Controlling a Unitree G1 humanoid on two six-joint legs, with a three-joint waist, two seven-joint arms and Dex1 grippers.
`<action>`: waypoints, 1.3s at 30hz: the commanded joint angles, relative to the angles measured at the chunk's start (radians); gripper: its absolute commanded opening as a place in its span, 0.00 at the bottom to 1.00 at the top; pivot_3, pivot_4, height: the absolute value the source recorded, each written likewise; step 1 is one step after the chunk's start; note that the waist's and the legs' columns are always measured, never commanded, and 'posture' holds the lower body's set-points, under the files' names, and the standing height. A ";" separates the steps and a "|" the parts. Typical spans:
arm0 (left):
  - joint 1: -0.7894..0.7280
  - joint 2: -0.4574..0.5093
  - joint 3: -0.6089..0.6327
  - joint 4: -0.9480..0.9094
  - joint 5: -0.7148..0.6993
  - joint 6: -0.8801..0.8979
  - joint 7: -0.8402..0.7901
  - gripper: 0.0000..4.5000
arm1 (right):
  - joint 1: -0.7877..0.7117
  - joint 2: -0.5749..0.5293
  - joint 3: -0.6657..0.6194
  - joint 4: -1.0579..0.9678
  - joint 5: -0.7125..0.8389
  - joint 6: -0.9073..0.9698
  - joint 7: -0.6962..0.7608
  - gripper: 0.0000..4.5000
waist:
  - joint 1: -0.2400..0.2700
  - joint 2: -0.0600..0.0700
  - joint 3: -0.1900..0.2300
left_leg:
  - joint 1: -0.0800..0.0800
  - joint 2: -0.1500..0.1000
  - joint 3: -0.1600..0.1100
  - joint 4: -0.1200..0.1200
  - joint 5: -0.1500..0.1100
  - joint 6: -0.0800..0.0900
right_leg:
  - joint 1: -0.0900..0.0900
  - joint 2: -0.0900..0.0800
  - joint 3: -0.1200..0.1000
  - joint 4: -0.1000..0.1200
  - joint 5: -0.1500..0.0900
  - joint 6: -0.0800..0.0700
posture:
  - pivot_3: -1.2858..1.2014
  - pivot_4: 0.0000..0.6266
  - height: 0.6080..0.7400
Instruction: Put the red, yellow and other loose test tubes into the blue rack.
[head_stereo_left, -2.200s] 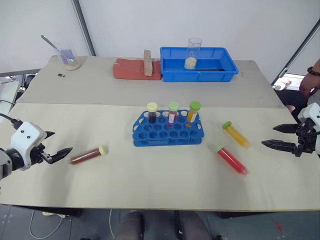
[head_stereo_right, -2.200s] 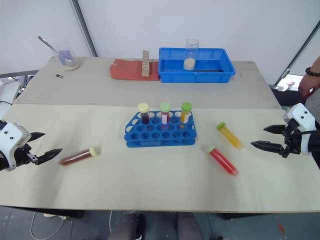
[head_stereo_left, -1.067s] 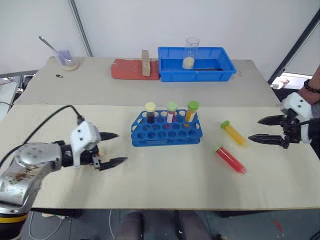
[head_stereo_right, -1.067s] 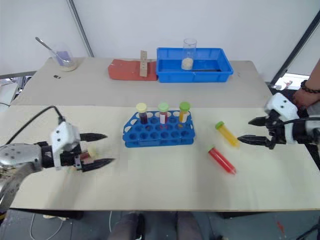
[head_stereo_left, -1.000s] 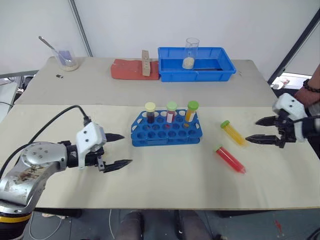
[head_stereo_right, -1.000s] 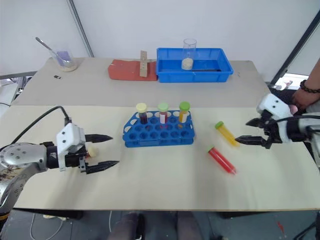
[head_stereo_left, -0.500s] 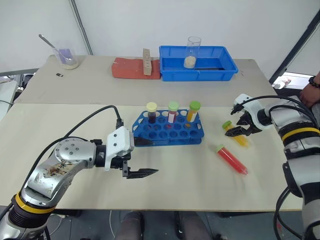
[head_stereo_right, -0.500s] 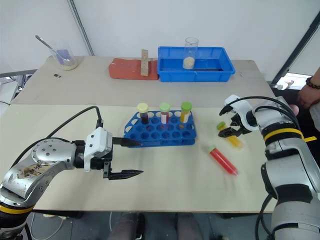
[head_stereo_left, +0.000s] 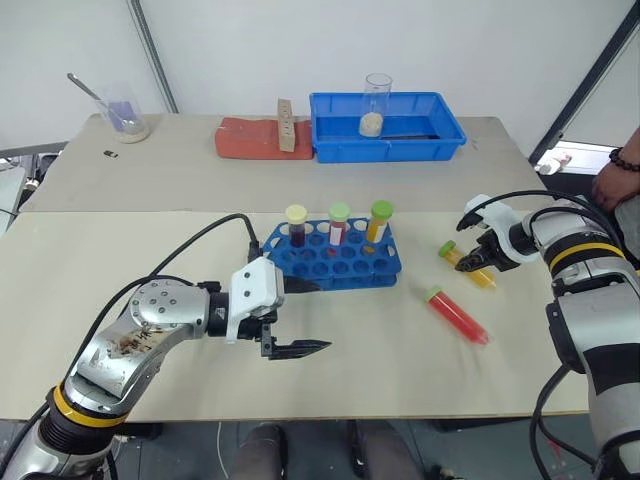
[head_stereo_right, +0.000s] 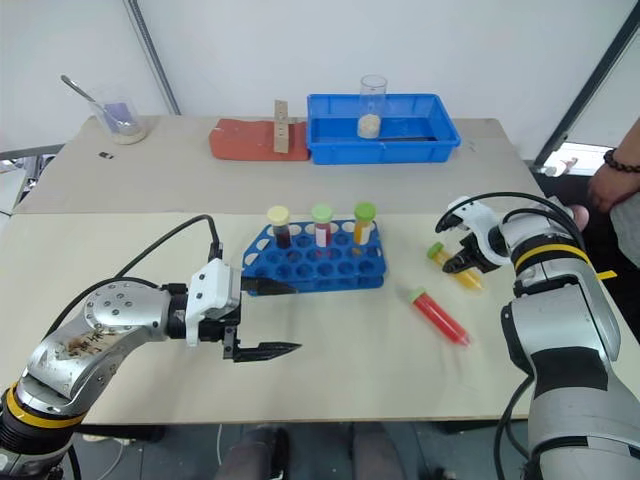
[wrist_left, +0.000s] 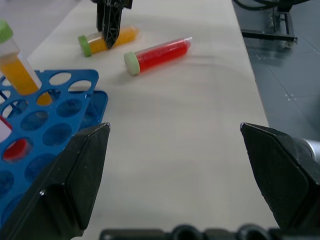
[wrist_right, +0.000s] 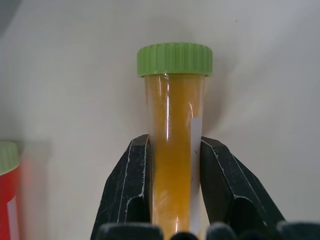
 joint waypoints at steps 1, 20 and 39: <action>-0.011 -0.020 0.021 0.012 -0.015 -0.036 -0.010 1.00 | -0.037 -0.046 -0.048 -0.083 0.022 0.026 0.062 0.21 | 0.000 0.000 0.000 | 0.000 0.000 0.000 0.000 0.000 0.000 | 0.000 0.000 0.000 0.000 0.000 0.000 | 0.52 0.24 1.00; 0.009 -0.076 0.172 0.181 -0.160 -0.173 -0.186 1.00 | 0.826 0.296 -0.598 -1.650 0.503 0.146 -0.356 0.21 | 0.025 -0.001 0.000 | 0.000 0.001 -0.004 0.007 0.000 0.000 | 0.002 0.001 -0.002 0.003 -0.005 0.005 | 0.52 0.24 1.00; 0.041 -0.101 0.153 0.123 -0.176 -0.136 -0.117 1.00 | 0.900 0.453 -0.431 -1.344 0.385 -0.357 -0.633 0.21 | 0.024 -0.001 0.000 | -0.002 0.001 -0.004 0.008 0.000 0.000 | 0.001 0.001 -0.002 0.003 -0.004 0.006 | 0.52 0.24 1.00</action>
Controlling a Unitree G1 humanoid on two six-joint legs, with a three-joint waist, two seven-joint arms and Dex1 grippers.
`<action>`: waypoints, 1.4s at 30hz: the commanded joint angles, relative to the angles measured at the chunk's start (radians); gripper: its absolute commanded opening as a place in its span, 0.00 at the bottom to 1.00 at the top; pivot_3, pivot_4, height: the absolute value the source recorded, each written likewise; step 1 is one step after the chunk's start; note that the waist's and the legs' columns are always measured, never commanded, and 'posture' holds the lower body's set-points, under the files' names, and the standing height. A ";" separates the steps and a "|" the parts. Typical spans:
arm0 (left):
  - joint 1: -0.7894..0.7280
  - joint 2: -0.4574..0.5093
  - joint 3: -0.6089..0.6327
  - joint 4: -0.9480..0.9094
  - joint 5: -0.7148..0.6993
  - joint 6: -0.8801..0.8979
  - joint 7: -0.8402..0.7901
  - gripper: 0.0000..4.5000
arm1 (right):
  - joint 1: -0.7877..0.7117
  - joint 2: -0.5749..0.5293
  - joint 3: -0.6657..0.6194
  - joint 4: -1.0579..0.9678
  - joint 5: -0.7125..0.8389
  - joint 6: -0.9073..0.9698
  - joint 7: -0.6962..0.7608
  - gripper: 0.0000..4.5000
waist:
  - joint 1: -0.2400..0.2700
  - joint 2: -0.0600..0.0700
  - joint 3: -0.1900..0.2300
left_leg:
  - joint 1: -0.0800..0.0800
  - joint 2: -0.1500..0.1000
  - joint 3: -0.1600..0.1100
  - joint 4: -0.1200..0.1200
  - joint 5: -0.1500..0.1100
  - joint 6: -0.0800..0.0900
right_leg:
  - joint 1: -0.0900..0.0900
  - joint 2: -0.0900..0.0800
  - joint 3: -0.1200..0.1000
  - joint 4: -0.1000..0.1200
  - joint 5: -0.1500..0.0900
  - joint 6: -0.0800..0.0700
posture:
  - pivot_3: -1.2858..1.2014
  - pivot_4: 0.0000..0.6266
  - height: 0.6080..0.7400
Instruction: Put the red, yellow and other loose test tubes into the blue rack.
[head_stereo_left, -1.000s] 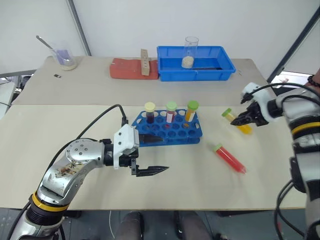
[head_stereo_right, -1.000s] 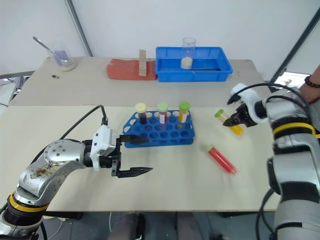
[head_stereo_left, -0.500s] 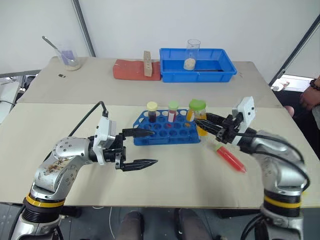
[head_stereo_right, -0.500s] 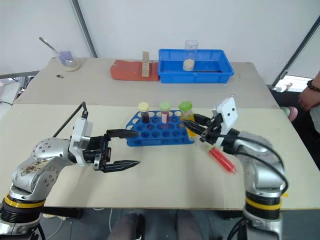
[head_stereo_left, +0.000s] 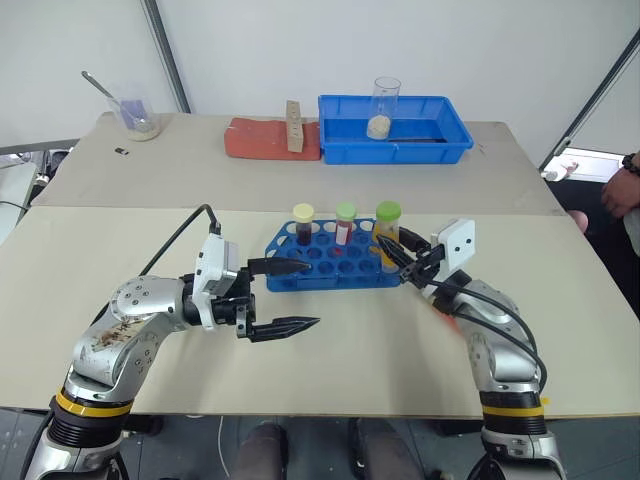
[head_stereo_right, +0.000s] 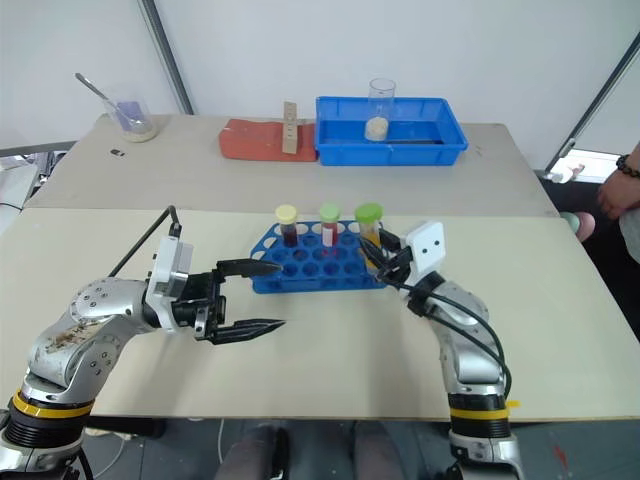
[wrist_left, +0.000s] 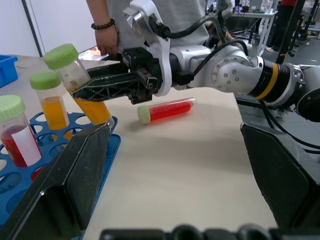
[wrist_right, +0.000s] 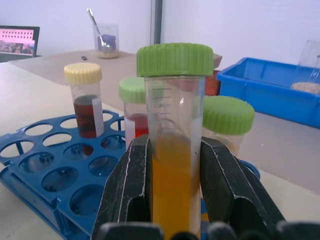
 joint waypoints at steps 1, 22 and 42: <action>0.004 -0.008 -0.001 -0.041 -0.011 -0.008 0.008 1.00 | -0.008 0.000 0.011 0.017 -0.014 -0.060 -0.038 0.21 | 0.000 0.000 0.000 | 0.000 0.000 0.000 0.000 0.000 0.000 | 0.000 0.000 0.000 0.000 0.000 0.000 | 0.52 0.24 1.00; 0.006 -0.056 0.005 -0.053 -0.028 0.008 0.100 1.00 | 0.069 0.117 0.038 0.091 0.006 -0.235 -0.198 0.21 | -0.002 0.000 0.000 | 0.001 0.000 0.000 0.000 0.000 0.000 | 0.001 0.000 0.000 0.000 -0.004 -0.006 | 0.52 0.24 1.00; 0.021 0.032 -0.068 -0.043 0.127 -0.047 0.051 1.00 | 0.226 -0.424 -0.070 -0.439 0.190 0.459 -0.020 0.88 | 0.007 0.000 0.000 | 0.001 0.000 0.000 -0.003 0.000 0.000 | 0.000 -0.001 0.000 -0.001 -0.005 -0.007 | 0.52 0.24 1.00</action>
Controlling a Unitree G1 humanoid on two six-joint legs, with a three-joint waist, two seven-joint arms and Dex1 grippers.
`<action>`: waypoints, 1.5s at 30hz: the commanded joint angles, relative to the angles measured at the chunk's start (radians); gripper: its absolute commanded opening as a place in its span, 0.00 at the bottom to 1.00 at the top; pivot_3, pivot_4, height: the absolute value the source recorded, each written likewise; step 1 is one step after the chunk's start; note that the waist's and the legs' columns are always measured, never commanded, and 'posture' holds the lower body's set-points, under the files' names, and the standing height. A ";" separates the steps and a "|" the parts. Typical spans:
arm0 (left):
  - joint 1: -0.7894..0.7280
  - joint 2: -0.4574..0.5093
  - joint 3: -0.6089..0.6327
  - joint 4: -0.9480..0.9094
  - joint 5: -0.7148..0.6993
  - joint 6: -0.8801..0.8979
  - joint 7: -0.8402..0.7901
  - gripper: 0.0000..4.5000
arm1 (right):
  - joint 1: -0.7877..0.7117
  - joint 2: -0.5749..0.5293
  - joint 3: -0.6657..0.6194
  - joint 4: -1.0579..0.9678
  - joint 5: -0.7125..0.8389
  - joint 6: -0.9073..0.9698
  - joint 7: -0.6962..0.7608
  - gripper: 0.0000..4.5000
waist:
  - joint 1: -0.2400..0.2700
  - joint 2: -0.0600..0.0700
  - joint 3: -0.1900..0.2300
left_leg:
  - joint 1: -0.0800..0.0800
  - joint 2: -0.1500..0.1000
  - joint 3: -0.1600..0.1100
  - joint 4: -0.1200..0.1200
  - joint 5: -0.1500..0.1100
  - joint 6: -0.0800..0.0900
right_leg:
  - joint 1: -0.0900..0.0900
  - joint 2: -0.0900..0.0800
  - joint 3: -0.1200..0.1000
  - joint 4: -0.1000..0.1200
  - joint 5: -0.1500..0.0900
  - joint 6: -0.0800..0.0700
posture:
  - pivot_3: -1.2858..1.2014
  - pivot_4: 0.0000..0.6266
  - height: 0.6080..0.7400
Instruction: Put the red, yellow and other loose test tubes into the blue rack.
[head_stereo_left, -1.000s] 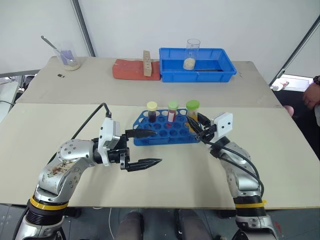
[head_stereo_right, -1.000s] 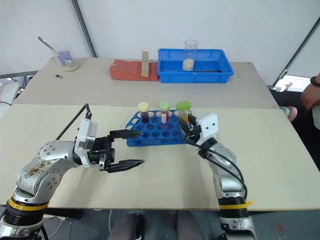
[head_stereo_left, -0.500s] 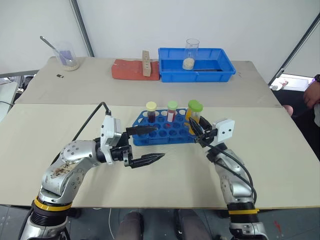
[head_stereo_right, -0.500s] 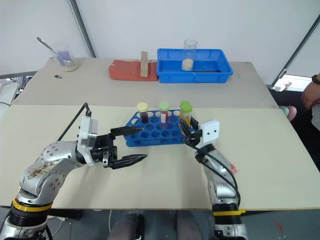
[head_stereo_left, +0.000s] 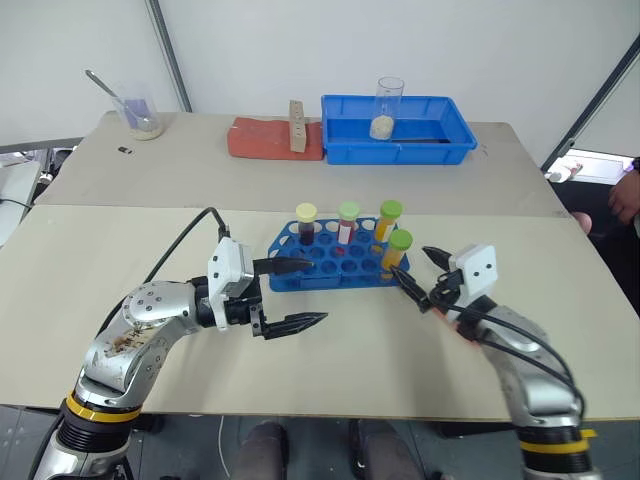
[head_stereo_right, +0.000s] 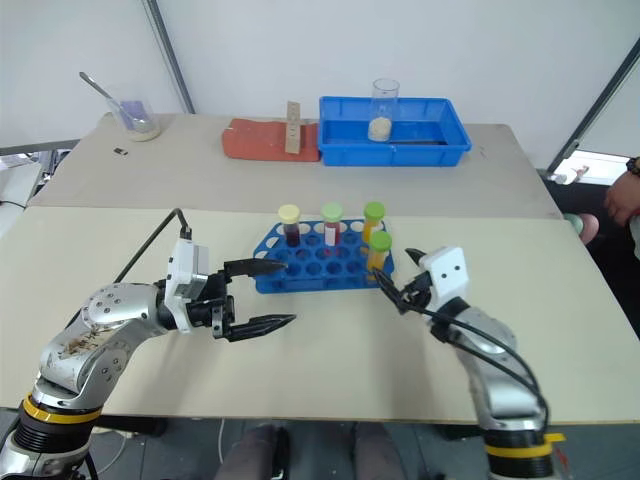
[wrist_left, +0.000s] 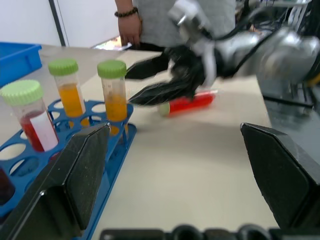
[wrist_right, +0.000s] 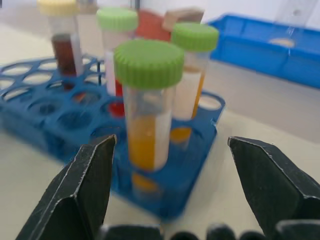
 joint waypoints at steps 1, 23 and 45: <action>0.014 0.043 -0.024 -0.022 0.049 -0.058 -0.059 1.00 | 0.002 -0.195 -0.068 -0.192 0.084 0.312 0.051 0.88 | -0.003 0.000 0.000 | 0.000 0.000 0.000 0.000 0.000 0.000 | 0.000 0.000 0.000 -0.001 0.000 0.000 | 0.52 0.24 1.00; 0.000 0.043 -0.111 -0.102 0.054 -0.058 -0.114 1.00 | -0.434 -0.511 0.347 0.190 0.093 0.818 0.252 0.77 | 0.001 -0.001 0.001 | -0.006 -0.001 0.000 0.000 -0.001 0.002 | -0.002 0.000 0.000 -0.007 0.000 0.002 | 0.52 0.24 1.00; 0.054 0.056 0.078 -0.021 0.023 -0.057 -0.025 1.00 | -0.313 -0.125 -0.044 -0.176 0.431 0.842 0.210 0.22 | 0.000 -0.003 0.000 | -0.005 0.001 -0.003 0.000 -0.001 0.002 | -0.001 0.003 -0.002 -0.004 0.004 0.010 | 0.52 0.24 1.00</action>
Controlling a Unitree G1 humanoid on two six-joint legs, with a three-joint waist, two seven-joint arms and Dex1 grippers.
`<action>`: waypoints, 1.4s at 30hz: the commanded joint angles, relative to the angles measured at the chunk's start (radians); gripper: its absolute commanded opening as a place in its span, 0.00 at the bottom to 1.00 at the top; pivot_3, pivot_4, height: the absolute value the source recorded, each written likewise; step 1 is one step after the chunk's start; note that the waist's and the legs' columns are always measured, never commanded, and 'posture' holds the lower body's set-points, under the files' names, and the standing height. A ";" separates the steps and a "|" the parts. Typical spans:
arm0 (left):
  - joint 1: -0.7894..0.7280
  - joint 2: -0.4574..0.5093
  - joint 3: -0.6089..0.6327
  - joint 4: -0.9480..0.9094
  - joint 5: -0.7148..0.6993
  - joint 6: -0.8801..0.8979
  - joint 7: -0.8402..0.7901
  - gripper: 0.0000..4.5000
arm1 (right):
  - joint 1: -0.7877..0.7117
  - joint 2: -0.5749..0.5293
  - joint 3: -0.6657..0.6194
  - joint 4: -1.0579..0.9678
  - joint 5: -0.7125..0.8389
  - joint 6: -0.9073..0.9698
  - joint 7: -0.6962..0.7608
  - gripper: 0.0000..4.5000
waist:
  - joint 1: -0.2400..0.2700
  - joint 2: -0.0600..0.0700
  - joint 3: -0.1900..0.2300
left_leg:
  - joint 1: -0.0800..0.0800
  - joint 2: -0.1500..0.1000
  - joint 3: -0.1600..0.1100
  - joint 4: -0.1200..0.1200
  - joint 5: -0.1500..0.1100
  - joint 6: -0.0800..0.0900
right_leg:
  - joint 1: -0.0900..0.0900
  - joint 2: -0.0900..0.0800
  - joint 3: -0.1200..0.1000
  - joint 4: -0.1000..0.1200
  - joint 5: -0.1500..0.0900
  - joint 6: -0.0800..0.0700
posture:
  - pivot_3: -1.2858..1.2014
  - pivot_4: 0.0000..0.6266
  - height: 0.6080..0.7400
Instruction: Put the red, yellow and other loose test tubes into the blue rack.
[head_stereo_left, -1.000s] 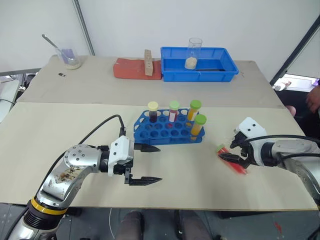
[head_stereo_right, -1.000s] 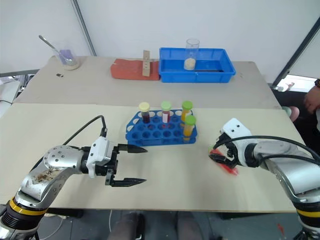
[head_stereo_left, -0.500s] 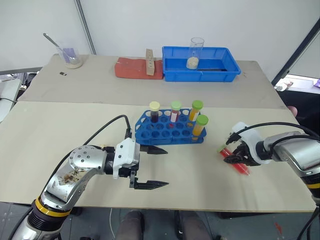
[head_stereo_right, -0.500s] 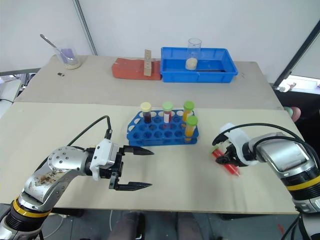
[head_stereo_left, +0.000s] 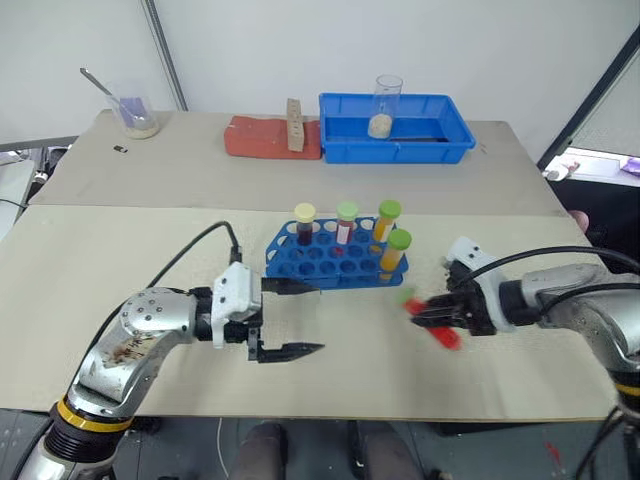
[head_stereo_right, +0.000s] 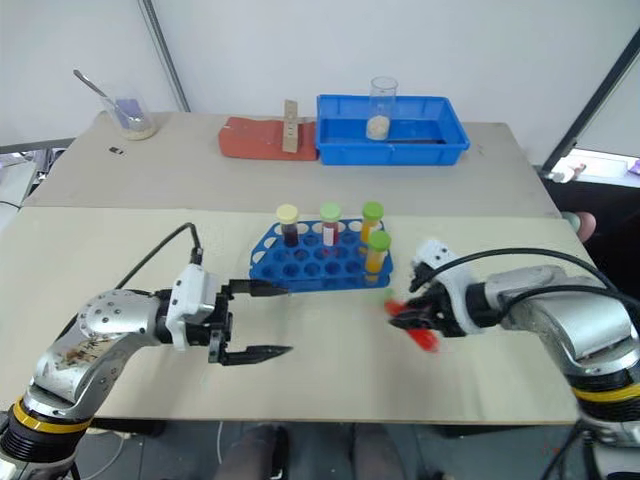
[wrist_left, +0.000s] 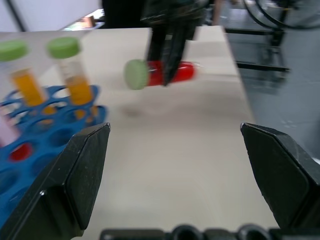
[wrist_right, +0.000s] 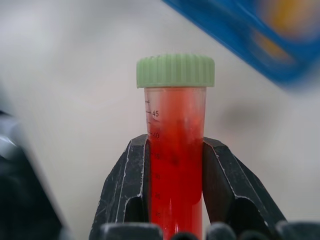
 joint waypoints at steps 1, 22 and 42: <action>0.009 0.016 0.078 0.004 -0.022 0.003 0.031 1.00 | 0.049 0.161 -0.104 -0.065 0.065 -0.083 -0.098 0.22 | 0.000 0.000 0.000 | 0.000 0.000 0.000 0.001 0.000 0.000 | 0.000 0.000 0.000 0.001 0.000 0.000 | 0.52 0.24 1.00; 0.053 0.040 0.122 -0.006 -0.072 0.016 0.023 1.00 | 0.128 0.685 0.152 0.299 -0.497 -1.180 -0.489 0.22 | -0.005 0.000 0.000 | 0.000 -0.001 0.001 0.000 0.000 0.000 | -0.002 -0.002 0.000 0.002 0.000 -0.002 | 0.52 0.24 1.00; 0.020 0.021 0.124 -0.030 -0.145 0.081 0.072 1.00 | 0.159 0.762 0.171 0.497 -0.594 -1.438 -0.576 0.22 | -0.011 0.000 0.000 | 0.002 -0.001 0.000 0.000 0.000 0.000 | 0.000 -0.002 0.000 0.004 -0.004 -0.010 | 0.52 0.24 1.00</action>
